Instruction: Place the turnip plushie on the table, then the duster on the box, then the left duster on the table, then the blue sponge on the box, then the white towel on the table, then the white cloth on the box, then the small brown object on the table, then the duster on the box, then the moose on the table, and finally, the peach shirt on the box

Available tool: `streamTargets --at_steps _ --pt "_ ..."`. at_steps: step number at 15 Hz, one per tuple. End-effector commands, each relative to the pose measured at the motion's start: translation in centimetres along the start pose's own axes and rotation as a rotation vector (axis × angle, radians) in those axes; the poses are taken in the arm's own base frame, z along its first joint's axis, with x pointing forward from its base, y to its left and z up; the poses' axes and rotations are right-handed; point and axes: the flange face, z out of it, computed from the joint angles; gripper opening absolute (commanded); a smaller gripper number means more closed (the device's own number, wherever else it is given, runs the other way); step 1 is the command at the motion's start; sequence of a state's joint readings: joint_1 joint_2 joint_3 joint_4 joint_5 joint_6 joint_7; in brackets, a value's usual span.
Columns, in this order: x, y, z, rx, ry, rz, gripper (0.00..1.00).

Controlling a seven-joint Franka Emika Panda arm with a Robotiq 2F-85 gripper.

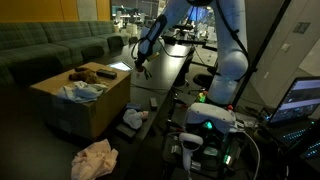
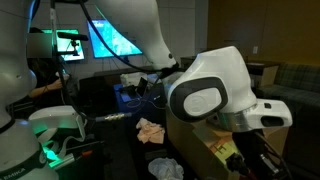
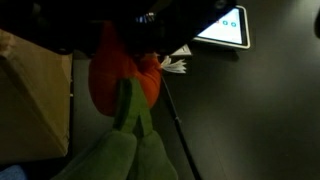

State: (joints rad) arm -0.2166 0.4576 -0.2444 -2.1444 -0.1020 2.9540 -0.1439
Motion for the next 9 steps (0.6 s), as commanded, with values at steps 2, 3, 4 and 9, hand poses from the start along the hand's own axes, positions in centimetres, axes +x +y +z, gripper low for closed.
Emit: streamTargets --at_steps 2,3,4,9 --pt "-1.2 -1.8 4.3 0.023 -0.026 0.012 0.05" --pt "-1.5 -2.3 5.3 0.028 -0.036 0.014 0.05" --pt "-1.8 -2.6 6.3 0.036 -0.048 0.014 0.05" --pt "-3.0 -3.2 10.0 0.055 -0.099 0.021 0.05"
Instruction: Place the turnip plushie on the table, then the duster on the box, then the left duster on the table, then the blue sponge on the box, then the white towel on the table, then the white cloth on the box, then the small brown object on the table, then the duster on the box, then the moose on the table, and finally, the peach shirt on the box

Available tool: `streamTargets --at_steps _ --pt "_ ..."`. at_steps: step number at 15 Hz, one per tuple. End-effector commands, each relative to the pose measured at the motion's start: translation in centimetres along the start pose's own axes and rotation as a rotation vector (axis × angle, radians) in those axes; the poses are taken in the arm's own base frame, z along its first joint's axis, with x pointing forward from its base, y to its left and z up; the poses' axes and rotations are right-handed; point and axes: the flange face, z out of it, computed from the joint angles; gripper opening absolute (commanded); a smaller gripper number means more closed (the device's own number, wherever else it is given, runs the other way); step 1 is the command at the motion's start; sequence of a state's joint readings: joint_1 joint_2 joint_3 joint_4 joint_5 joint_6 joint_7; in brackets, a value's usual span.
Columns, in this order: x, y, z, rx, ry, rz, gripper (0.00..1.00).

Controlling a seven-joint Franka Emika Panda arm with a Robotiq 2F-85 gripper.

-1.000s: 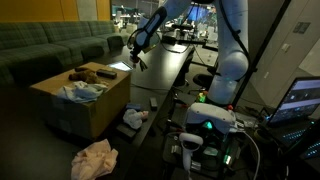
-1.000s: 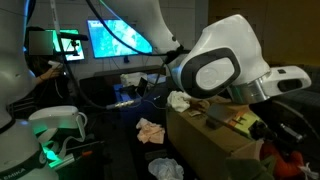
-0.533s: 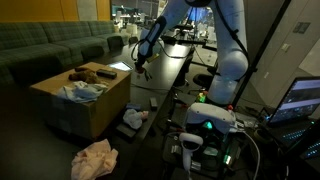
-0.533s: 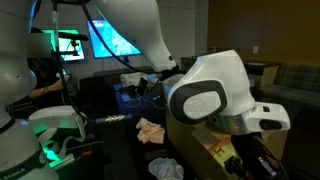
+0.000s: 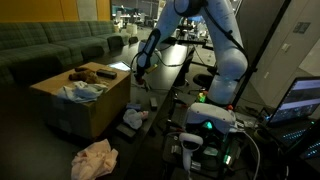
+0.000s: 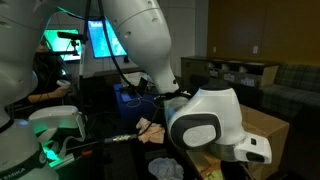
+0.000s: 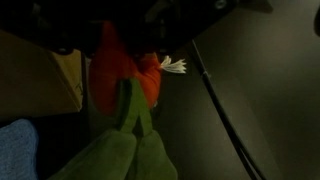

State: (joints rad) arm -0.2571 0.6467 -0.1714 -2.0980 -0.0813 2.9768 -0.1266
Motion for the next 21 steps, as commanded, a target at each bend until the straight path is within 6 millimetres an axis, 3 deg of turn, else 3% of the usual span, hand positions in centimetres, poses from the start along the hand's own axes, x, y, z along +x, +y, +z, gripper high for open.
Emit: streamTargets --at_steps 1,3,4,5,7,13,14,18,21 --pt "0.6 0.5 2.2 0.01 0.009 0.029 0.05" --pt "0.6 0.8 2.9 0.011 0.005 0.038 0.05" --pt "0.7 1.0 3.2 0.013 0.005 0.043 0.11" --pt "0.7 1.1 3.3 0.011 0.006 0.045 0.44" --pt "0.7 1.4 3.3 0.013 0.007 0.048 0.51" --pt "0.9 1.8 2.3 0.005 0.022 0.063 0.96" --pt "1.0 1.9 2.0 0.005 0.024 0.066 1.0" --pt "0.6 2.4 1.1 -0.002 0.021 0.092 1.0" --pt "-0.9 2.7 0.3 -0.017 0.007 0.135 1.0"
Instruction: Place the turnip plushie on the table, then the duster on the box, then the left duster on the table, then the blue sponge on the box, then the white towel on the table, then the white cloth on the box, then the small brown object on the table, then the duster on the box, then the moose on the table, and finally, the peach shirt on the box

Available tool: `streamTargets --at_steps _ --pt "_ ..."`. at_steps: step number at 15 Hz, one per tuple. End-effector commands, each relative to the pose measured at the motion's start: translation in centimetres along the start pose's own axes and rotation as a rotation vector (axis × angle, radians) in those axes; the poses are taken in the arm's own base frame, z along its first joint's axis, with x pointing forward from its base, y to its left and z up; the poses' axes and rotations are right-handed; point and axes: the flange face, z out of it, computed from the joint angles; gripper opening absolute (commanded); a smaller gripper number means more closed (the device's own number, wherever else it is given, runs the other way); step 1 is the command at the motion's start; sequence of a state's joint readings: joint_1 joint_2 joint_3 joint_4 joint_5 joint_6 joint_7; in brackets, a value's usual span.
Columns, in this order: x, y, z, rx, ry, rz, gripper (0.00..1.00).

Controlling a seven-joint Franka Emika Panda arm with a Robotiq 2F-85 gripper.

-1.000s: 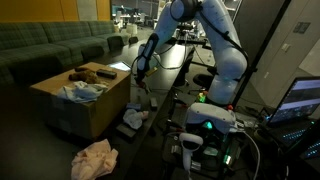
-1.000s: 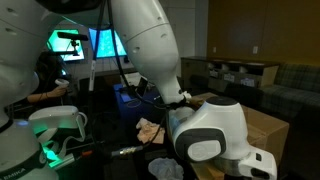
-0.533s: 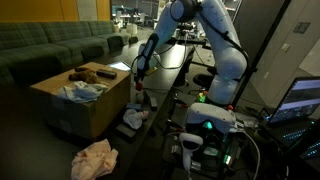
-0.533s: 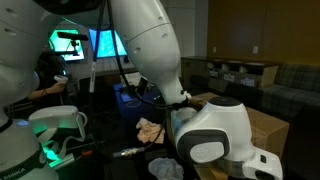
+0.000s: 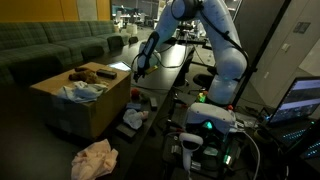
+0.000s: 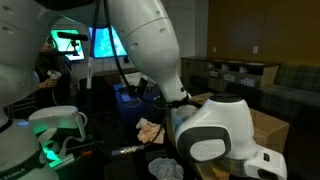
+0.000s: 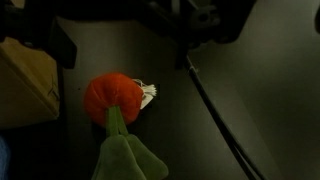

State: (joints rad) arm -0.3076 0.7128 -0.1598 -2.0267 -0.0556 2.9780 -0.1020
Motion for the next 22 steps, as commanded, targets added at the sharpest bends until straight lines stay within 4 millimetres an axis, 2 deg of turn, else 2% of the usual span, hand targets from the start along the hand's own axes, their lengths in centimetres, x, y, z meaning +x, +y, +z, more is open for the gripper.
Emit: streamTargets --at_steps 1,4,8,15,22 --pt "-1.9 0.6 -2.1 -0.015 0.001 0.079 1.0" --pt "-4.3 0.7 -2.9 -0.033 -0.025 0.175 1.0" --pt "-7.8 -0.4 -3.0 -0.034 -0.084 0.301 1.0" --pt "-12.9 -3.1 -0.2 -0.008 -0.189 0.412 1.0" --pt "-15.3 -3.9 2.2 0.056 -0.221 0.457 1.0"
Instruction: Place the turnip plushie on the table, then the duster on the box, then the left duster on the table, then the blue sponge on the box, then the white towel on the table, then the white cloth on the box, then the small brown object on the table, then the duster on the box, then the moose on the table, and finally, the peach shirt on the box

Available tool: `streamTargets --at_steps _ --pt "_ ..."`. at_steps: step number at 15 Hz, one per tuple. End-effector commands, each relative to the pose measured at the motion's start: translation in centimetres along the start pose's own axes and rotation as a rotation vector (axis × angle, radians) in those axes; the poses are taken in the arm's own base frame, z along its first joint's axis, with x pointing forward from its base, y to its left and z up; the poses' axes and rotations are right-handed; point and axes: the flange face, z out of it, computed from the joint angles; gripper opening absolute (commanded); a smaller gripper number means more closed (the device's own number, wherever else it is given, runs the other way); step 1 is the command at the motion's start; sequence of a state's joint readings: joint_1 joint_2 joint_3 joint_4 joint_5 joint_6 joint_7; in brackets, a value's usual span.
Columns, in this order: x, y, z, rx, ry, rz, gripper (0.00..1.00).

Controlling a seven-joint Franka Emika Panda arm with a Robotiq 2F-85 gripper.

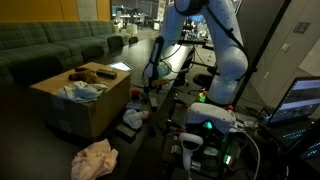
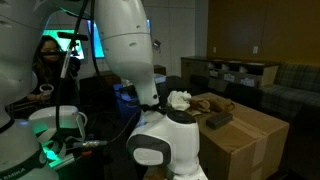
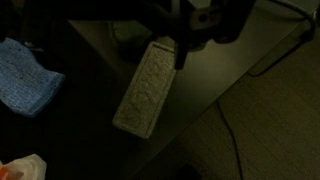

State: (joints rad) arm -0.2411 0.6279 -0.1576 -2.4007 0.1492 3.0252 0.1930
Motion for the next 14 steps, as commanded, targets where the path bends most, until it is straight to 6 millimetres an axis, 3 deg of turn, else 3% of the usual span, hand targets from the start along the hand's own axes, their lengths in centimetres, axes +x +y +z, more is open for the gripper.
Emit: streamTargets --at_steps 1,9,14 --pt "-0.7 0.4 1.3 0.049 0.004 0.019 1.0" --pt "-1.0 2.3 4.8 0.099 -0.029 0.031 1.0" --pt "-0.7 2.4 6.4 0.129 -0.042 0.03 1.0"
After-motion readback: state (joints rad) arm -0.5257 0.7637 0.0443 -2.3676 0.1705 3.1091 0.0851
